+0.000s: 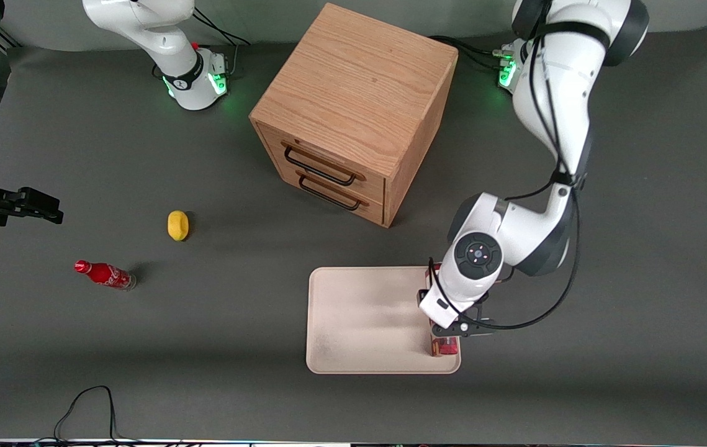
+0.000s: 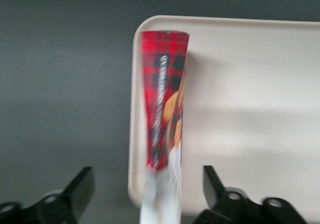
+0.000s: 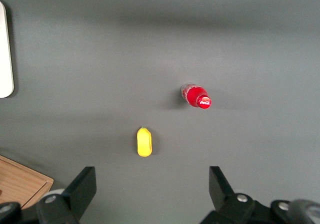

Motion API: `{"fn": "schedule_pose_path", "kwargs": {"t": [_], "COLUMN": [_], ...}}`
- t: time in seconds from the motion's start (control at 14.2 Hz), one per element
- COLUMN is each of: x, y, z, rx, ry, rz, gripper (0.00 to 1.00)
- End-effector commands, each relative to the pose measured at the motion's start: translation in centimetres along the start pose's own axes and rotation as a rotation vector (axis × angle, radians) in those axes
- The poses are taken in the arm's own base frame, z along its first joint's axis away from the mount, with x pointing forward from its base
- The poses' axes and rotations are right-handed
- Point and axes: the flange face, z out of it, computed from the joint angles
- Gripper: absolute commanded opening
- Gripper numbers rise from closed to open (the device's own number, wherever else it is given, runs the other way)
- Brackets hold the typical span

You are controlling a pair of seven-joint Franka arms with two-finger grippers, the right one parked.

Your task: Place red cookie box on tray

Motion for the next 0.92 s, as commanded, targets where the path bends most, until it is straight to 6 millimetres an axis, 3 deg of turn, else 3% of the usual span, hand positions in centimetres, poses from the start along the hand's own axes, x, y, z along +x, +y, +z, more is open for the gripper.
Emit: {"fn": "schedule_pose_path", "kwargs": {"t": [0.0,0.21,0.35,0.49,0.64,0.78,0.85], "x": [-3.1,-6.7,-8.8,-10.5,-11.5,-11.6,-11.4], "y": [-2.4,-5.7,-7.9,-10.7,-15.7,-20.6,-21.9], "z": [-10.5,-19.5,-23.4,-25.6,-27.0,-27.4,-27.4], "rx": [0.045,0.074,0.088,0.092,0.067,0.042,0.037], "ry": [-0.049,-0.092,-0.111,-0.097,-0.068,-0.054,-0.051], "rz": [-0.017,-0.03,-0.041,-0.061,-0.048,-0.048,-0.028], "gripper": [1.0,1.0,1.0,1.0,1.0,1.0,1.0]}}
